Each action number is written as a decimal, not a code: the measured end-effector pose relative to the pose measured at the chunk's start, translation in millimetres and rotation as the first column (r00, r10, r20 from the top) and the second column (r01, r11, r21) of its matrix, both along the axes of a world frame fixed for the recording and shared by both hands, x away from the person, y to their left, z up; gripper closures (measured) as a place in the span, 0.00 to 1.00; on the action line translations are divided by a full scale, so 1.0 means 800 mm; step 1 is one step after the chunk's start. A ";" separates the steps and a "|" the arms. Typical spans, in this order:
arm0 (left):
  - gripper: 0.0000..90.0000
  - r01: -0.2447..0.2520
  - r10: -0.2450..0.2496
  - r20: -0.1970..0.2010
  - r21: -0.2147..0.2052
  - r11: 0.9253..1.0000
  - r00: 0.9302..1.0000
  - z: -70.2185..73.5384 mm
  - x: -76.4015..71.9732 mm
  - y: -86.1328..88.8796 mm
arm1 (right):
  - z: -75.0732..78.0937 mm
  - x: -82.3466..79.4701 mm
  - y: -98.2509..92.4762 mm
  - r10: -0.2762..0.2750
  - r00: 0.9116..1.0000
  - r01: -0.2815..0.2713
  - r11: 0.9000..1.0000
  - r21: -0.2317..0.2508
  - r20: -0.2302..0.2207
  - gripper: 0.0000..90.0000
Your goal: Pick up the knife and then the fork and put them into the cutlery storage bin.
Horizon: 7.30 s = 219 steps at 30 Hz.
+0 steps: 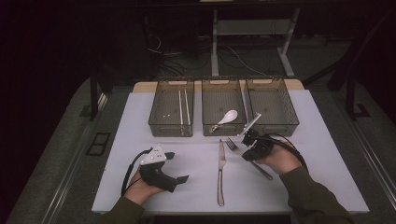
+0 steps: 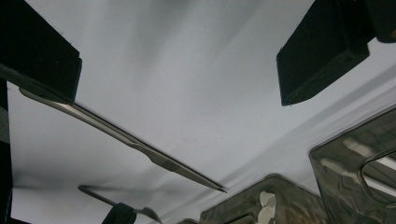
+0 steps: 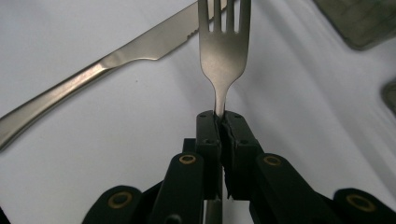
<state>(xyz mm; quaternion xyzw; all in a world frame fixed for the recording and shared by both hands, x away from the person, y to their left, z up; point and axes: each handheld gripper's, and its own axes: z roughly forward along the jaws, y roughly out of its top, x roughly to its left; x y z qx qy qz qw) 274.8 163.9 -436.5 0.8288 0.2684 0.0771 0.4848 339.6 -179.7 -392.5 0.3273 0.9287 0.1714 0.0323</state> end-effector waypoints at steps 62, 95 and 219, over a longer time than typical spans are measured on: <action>0.00 0.010 -0.010 -0.014 -0.001 1.000 1.000 -0.001 0.001 0.000 | 0.021 0.195 -0.136 -0.407 0.913 0.402 0.910 0.101 0.026 0.95; 0.00 0.010 -0.010 -0.013 0.000 1.000 1.000 -0.002 0.000 -0.001 | 0.033 0.187 -0.138 -0.453 0.889 0.432 0.879 0.201 0.071 0.63; 0.00 0.011 -0.011 -0.002 -0.003 1.000 1.000 -0.001 0.002 0.002 | -0.029 -0.038 0.089 0.143 0.987 -0.144 0.990 -0.006 -0.074 0.83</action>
